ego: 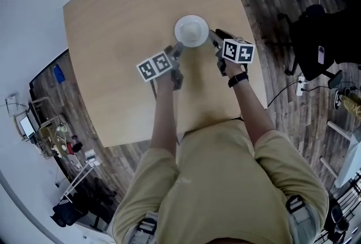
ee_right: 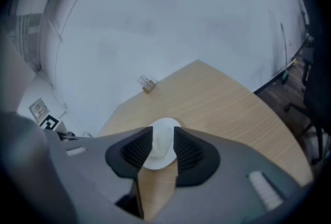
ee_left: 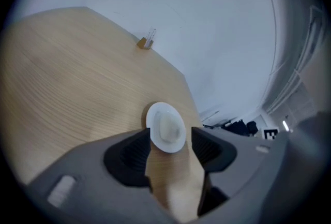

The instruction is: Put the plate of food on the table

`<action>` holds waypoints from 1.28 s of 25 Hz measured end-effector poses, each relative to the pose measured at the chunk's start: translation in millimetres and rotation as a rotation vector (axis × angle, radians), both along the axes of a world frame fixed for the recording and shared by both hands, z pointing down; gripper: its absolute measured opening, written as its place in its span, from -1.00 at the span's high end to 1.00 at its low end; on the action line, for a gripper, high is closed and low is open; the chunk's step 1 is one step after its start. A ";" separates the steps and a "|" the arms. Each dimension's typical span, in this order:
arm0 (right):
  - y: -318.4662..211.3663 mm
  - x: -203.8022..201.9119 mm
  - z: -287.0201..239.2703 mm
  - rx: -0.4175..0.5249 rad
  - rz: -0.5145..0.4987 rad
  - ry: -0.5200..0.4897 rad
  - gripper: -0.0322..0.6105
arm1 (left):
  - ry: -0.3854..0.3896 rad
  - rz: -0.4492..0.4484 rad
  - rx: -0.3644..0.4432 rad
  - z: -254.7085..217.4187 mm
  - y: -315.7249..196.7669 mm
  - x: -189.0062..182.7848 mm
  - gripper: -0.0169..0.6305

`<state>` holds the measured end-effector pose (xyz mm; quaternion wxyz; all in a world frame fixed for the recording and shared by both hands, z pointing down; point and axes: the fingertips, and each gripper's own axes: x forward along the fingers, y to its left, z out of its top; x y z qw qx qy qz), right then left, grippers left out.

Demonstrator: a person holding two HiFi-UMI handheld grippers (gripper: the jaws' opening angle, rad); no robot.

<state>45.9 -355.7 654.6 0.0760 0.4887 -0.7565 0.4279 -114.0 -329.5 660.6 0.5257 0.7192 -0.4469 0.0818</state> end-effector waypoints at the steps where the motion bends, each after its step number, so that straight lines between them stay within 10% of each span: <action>1: 5.9 1.1 -6.0 0.022 -0.005 0.026 0.51 | -0.016 0.016 0.024 -5.3 5.5 0.9 0.19; 17: 104.1 -1.8 -118.0 0.364 -0.009 0.193 0.81 | -0.301 0.028 0.519 -127.3 88.2 -12.8 0.61; 32: 169.2 -14.9 -224.1 0.597 -0.012 0.272 0.88 | -0.475 0.039 0.748 -208.8 155.0 -43.1 0.94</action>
